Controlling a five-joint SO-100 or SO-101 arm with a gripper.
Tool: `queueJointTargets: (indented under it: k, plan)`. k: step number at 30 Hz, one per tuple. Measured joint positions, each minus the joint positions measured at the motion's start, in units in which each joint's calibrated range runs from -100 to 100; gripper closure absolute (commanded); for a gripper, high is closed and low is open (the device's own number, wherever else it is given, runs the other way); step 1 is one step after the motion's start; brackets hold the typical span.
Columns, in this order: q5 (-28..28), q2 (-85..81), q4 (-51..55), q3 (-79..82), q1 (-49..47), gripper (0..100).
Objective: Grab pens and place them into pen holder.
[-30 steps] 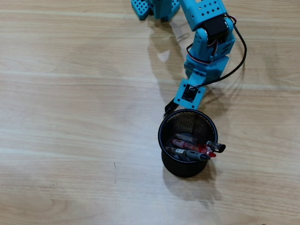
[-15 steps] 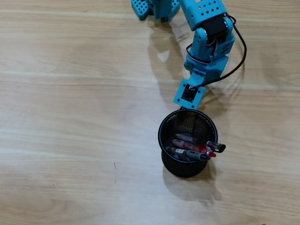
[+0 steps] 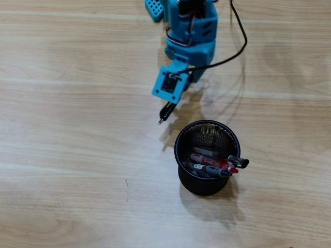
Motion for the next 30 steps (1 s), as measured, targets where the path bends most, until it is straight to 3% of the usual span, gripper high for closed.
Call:
queueJointTargets:
  k: [8, 13, 23, 26, 30]
  plan:
    - [13.58, -6.88, -1.12, -17.21, 8.10, 98]
    - [19.92, -7.05, -14.67, -23.69, 7.72, 98]
    - [21.43, 3.06, -61.03, -16.77, 0.76, 98]
    - [21.43, 6.63, -69.40, -15.35, 0.29, 98]
    - [21.43, 10.11, -71.90, -14.64, -0.57, 98]
